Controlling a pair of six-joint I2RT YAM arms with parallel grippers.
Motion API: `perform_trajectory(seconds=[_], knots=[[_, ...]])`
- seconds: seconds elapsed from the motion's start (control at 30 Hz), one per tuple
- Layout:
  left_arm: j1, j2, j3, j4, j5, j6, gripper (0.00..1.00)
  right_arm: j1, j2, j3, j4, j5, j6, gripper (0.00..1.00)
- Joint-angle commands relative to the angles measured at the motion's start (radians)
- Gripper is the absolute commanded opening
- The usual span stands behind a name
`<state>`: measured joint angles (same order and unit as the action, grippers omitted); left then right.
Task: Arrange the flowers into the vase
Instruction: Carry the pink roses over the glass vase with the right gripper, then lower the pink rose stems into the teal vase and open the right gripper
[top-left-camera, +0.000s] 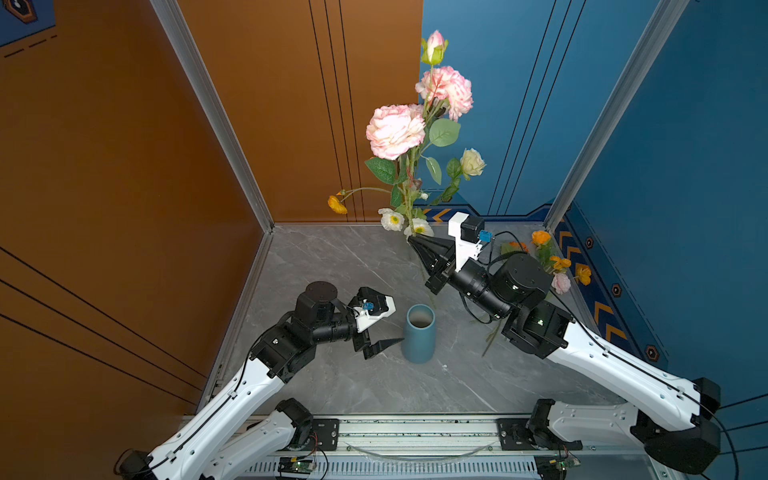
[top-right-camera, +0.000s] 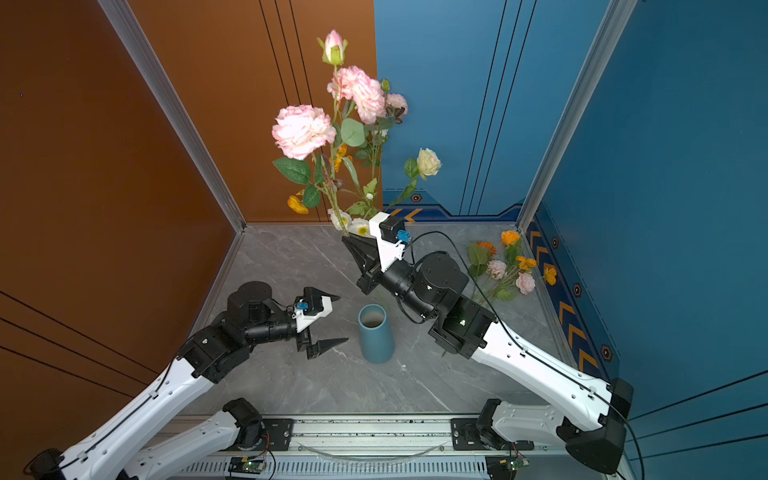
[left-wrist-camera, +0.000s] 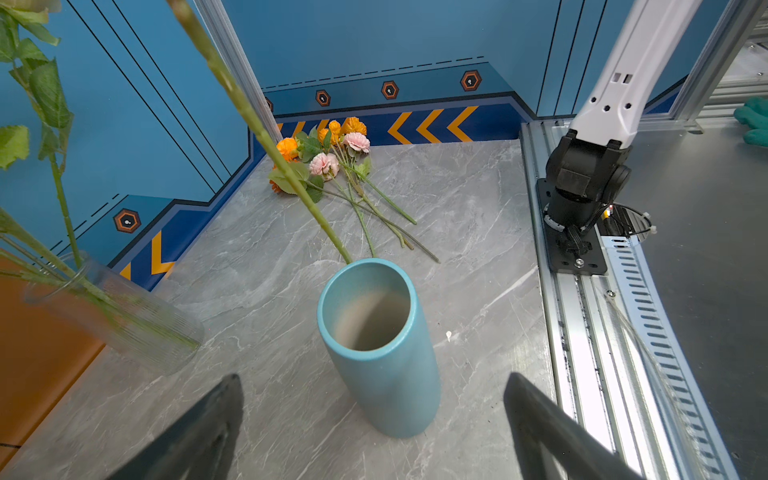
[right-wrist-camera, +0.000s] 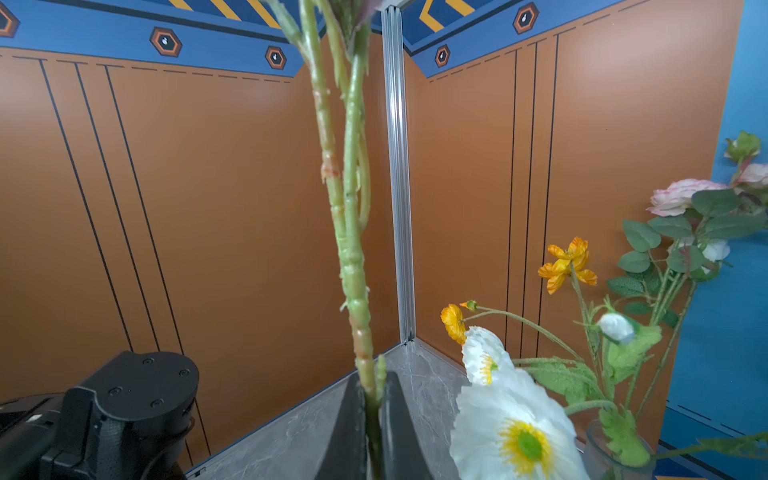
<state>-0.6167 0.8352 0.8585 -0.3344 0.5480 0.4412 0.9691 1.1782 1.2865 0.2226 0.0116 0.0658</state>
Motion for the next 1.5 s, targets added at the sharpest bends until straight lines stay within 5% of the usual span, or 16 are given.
perform_trajectory(seconds=[0.0, 0.33, 0.93, 1.47], knots=[[-0.016, -0.029, 0.005, -0.023, -0.031, 0.007, 0.98, 0.031, -0.013, 0.070, -0.032, -0.005, -0.026, 0.00], [-0.067, -0.037, -0.009, -0.037, -0.060, -0.002, 0.98, 0.078, 0.000, 0.107, -0.075, -0.017, 0.003, 0.00], [-0.115, -0.122, -0.047, -0.122, -0.194, 0.000, 0.98, 0.065, 0.060, -0.187, 0.058, -0.028, 0.046, 0.00], [-0.076, -0.071, -0.051, -0.129, -0.139, 0.003, 0.98, -0.010, 0.096, -0.367, 0.116, -0.049, 0.142, 0.04]])
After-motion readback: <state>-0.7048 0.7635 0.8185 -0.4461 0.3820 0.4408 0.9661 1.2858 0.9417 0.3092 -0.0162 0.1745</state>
